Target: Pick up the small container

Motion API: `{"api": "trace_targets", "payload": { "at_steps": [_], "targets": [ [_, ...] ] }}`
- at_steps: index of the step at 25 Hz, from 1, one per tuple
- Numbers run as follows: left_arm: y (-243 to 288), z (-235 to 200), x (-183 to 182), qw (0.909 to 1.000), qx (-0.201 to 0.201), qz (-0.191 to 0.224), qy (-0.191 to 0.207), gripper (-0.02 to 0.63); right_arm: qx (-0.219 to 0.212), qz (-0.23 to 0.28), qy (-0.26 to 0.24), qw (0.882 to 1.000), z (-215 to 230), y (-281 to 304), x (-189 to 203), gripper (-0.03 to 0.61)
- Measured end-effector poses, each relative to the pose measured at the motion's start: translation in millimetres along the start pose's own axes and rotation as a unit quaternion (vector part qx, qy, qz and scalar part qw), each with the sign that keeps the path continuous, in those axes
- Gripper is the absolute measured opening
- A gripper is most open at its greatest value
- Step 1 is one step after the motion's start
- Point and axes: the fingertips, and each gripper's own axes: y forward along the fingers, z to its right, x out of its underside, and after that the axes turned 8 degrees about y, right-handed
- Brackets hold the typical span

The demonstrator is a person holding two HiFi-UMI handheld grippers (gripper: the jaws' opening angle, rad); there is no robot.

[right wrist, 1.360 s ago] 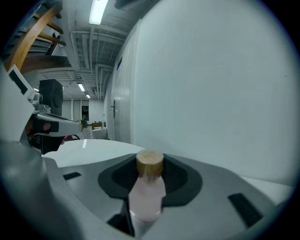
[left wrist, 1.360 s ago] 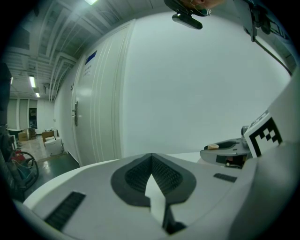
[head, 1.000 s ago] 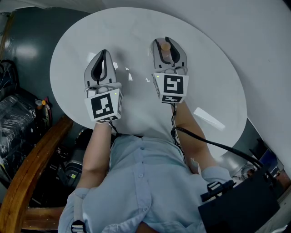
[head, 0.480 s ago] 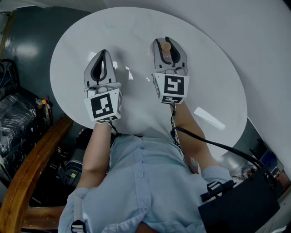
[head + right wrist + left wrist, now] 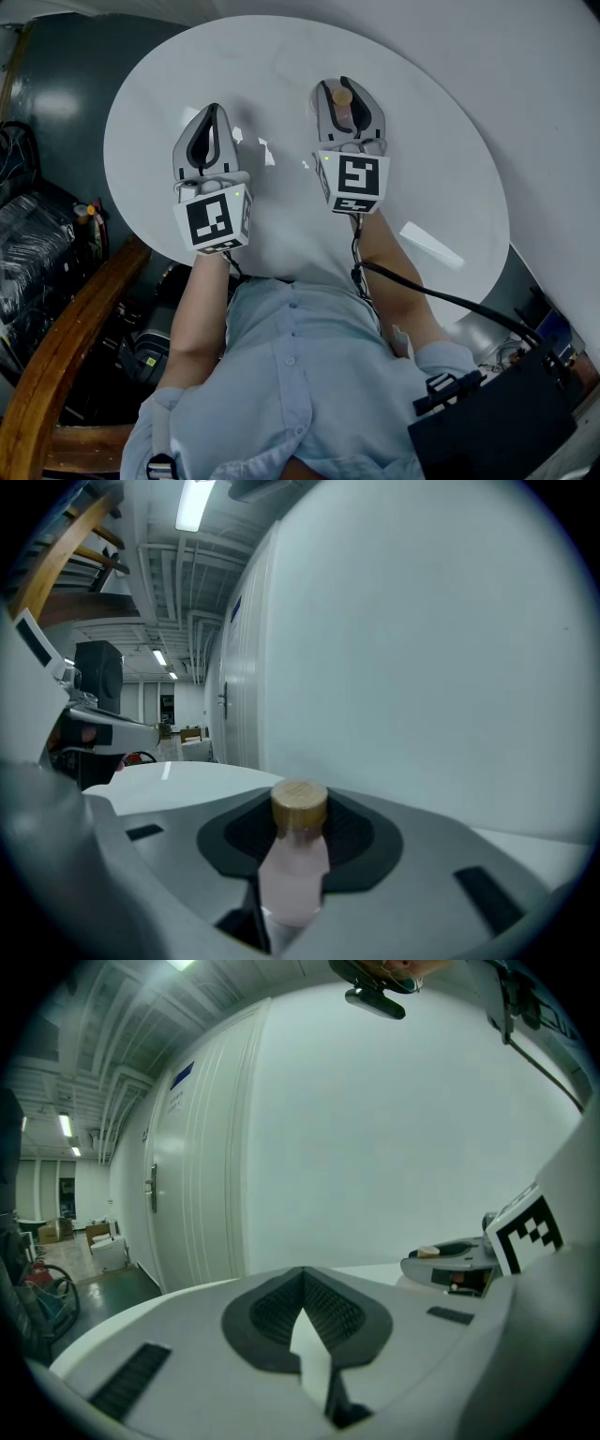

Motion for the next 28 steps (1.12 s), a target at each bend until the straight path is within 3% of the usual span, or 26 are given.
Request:
{"api": "trace_targets", "payload": {
  "at_steps": [17, 28],
  "targets": [
    [-6, -2, -4, 1.0, -0.003, 0.007, -0.001, -0.002, 0.005, 0.004, 0.004, 1.0, 1, -2, -1, 0.115],
    [-8, -1, -16, 0.9997, -0.005, 0.025, 0.002, -0.002, -0.008, 0.032, -0.006, 0.999, -5, -12, -30, 0.115]
  ]
}}
